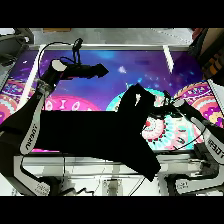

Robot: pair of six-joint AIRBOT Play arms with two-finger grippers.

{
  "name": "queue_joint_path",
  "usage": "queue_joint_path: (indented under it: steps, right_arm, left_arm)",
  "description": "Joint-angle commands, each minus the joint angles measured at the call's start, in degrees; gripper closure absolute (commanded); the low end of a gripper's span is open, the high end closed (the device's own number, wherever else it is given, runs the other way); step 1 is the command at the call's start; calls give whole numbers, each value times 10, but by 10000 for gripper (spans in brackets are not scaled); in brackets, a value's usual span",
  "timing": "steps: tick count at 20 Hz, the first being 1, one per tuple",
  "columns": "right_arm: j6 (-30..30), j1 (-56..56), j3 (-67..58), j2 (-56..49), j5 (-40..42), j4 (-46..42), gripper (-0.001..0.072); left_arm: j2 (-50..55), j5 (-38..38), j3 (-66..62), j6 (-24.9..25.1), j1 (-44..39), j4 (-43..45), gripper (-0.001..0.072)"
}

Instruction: Fold the clothes and pants, and hang the long-sleeved shirts on hangers.

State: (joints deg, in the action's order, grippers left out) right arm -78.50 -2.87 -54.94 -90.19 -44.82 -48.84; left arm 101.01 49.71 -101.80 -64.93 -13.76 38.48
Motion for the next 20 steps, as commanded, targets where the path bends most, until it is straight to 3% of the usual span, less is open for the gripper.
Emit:
queue_joint_path:
  steps: [1, 7, 12, 16, 20]
  right_arm:
    - [2, 16, -33, -10, 26, -21, 699]
    - [-6, -41, -232, 0, -78, -195, 698]
    - [-9, -56, -430, 2, -75, -299, 699]
    - [-66, -49, -505, 1, -41, -296, 699]
    - [-68, 31, -523, 0, 2, -291, 699]
  left_arm:
    - [0, 1, 0, 3, 2, 0, 11]
    - [-58, 1, 0, 108, 52, 1, 12]
    - [-167, 0, 0, 196, 107, 1, 12]
    - [-246, 0, 0, 209, 140, 1, 12]
    - [-299, 0, 0, 209, 168, 1, 12]
